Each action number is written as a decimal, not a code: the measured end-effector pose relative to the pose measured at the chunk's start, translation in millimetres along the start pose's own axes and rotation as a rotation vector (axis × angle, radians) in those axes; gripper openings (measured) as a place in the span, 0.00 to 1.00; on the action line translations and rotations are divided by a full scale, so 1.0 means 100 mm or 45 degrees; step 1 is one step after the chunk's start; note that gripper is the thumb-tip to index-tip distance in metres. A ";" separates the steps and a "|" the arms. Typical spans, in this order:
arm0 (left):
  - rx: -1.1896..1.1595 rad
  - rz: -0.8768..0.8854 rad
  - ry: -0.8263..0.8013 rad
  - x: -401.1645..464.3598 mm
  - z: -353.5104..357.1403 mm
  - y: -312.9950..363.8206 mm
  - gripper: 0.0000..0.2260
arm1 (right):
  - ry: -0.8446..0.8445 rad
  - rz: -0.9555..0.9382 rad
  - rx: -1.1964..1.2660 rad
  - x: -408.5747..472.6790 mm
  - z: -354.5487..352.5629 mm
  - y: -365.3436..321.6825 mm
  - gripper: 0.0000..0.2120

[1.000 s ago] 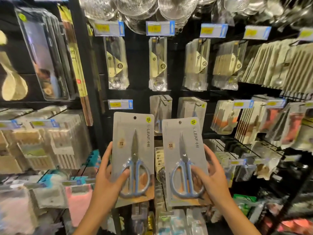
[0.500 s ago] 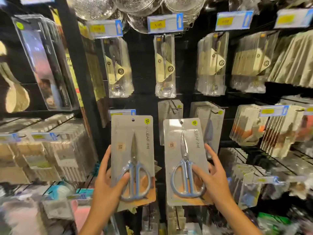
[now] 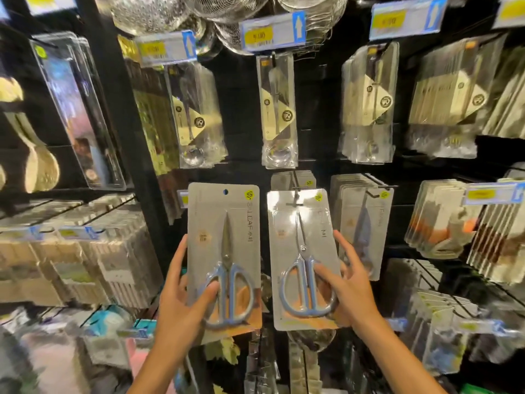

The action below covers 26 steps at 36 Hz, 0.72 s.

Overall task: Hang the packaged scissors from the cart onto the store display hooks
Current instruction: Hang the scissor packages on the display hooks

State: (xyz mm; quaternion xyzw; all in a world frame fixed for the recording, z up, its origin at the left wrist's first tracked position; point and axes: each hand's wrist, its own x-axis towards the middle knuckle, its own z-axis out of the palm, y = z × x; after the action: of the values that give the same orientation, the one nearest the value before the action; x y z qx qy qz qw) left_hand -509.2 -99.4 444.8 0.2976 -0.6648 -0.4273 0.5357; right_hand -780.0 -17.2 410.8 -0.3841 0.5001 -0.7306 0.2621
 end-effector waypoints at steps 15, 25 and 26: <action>0.033 0.032 0.000 0.08 0.12 0.01 0.38 | -0.019 -0.044 -0.114 0.24 -0.09 0.32 0.36; 0.060 0.033 0.072 0.16 0.11 0.00 0.39 | -0.015 -0.092 -0.345 0.70 0.01 0.54 0.36; 0.050 0.039 0.079 0.17 0.11 0.01 0.39 | -0.022 -0.091 -0.367 0.76 0.02 0.55 0.36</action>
State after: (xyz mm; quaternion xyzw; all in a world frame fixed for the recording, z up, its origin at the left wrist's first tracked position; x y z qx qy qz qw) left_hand -524.1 -110.9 453.2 0.3108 -0.6606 -0.3966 0.5566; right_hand -821.2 -96.6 382.7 -0.4414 0.5837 -0.6567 0.1823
